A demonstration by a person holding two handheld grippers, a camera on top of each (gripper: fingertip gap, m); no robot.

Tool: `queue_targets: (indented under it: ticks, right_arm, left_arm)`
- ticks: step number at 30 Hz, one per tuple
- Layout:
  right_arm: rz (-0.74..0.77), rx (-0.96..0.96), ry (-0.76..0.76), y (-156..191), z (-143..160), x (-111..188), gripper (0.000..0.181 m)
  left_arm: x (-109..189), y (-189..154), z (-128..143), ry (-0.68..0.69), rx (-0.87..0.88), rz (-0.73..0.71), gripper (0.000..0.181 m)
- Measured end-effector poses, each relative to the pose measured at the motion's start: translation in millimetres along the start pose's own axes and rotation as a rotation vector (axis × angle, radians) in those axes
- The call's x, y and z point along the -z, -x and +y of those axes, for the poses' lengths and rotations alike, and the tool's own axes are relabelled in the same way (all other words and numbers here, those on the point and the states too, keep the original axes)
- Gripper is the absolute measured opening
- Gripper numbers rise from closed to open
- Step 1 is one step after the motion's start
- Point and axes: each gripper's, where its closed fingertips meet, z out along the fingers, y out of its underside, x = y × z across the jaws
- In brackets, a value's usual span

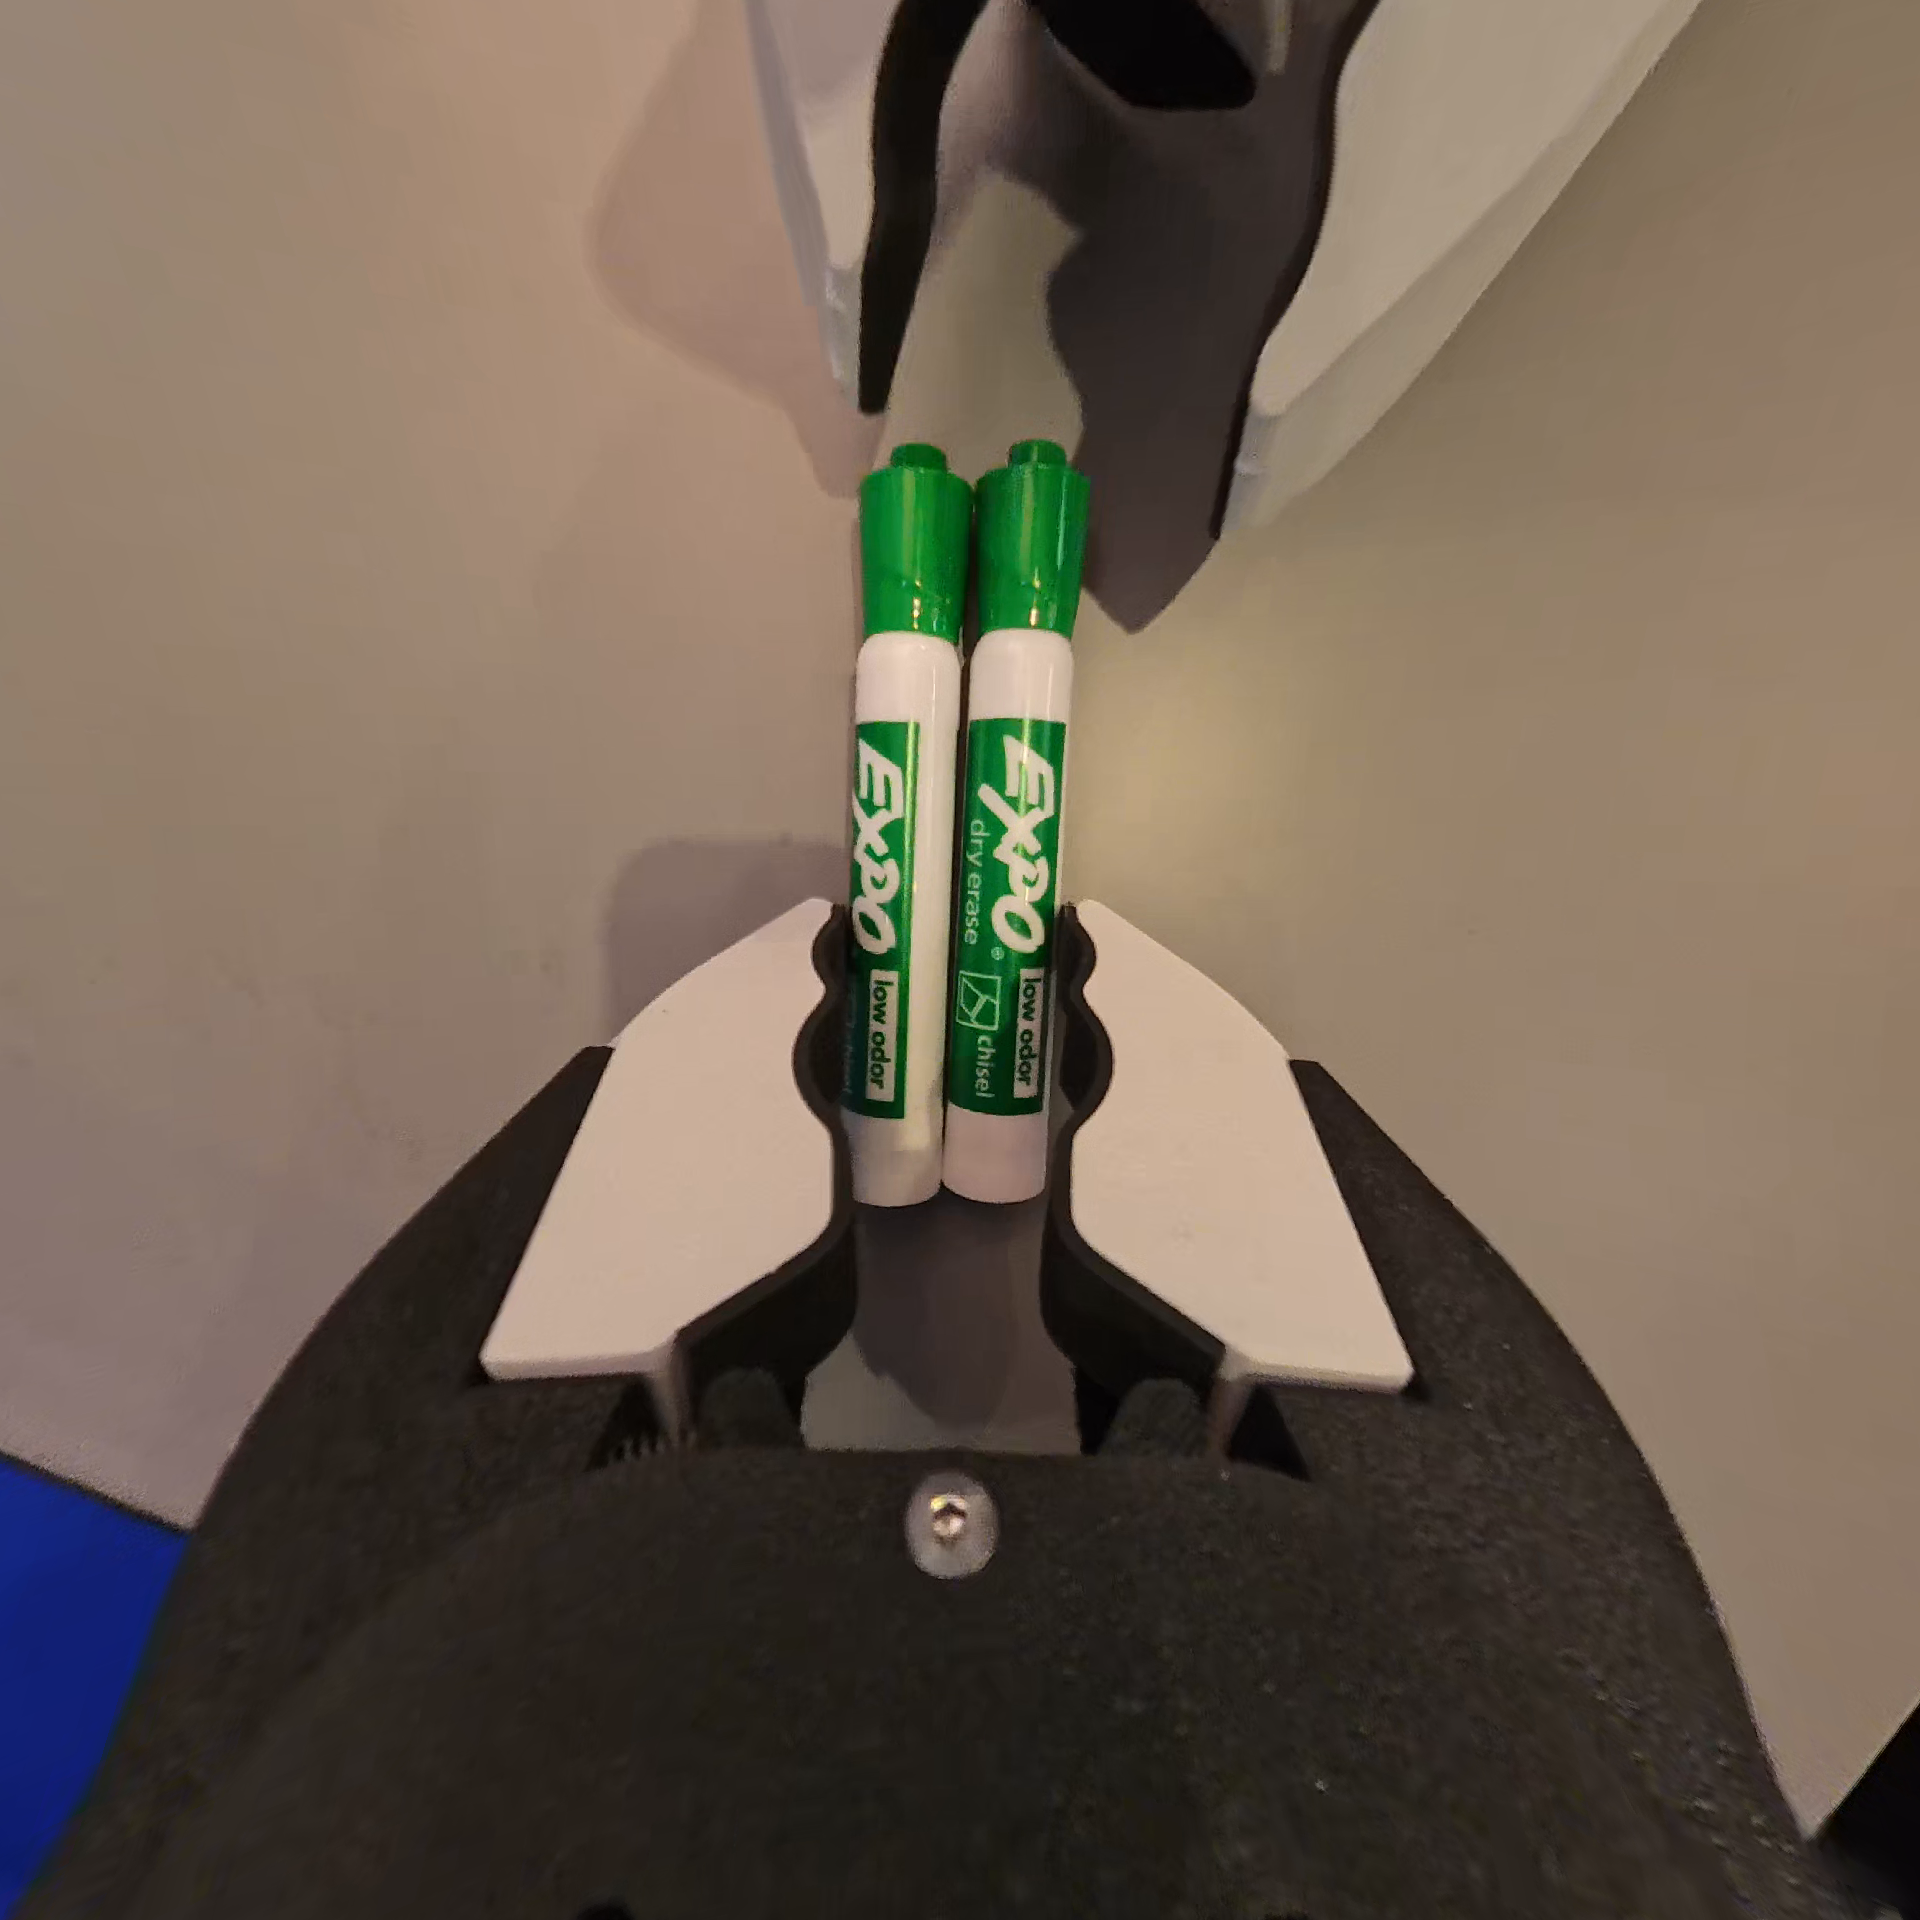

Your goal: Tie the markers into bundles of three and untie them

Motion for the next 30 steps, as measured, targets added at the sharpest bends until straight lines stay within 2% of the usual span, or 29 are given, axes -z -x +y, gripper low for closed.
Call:
queue_targets:
  ticks: [6, 12, 22, 26, 30]
  right_arm:
    - [0.002, 0.012, 0.033, -1.7, 5.3, -5.3, 0.051]
    - [-0.025, -0.014, 0.007, -1.1, 6.1, -2.7, 0.049]
    - [-0.046, -0.042, -0.034, -2.9, 4.6, 4.3, 0.048]
    - [-0.049, -0.044, -0.028, -3.0, 7.5, 5.4, 0.048]
    - [-0.050, -0.050, -0.038, -3.3, 7.2, 7.8, 0.047]
  left_arm:
    - [-1.9, -0.5, -2.5, 0.137, -0.044, 0.050, 0.053]
    - [-1.8, 7.1, -1.0, 0.245, -0.114, 0.057, 0.038]
    - [0.4, 7.2, 0.8, 0.346, -0.201, 0.167, 0.038]
    - [2.3, 7.2, 1.1, 0.389, -0.238, 0.258, 0.037]
    - [5.0, 7.7, -0.2, 0.365, -0.209, 0.396, 0.037]
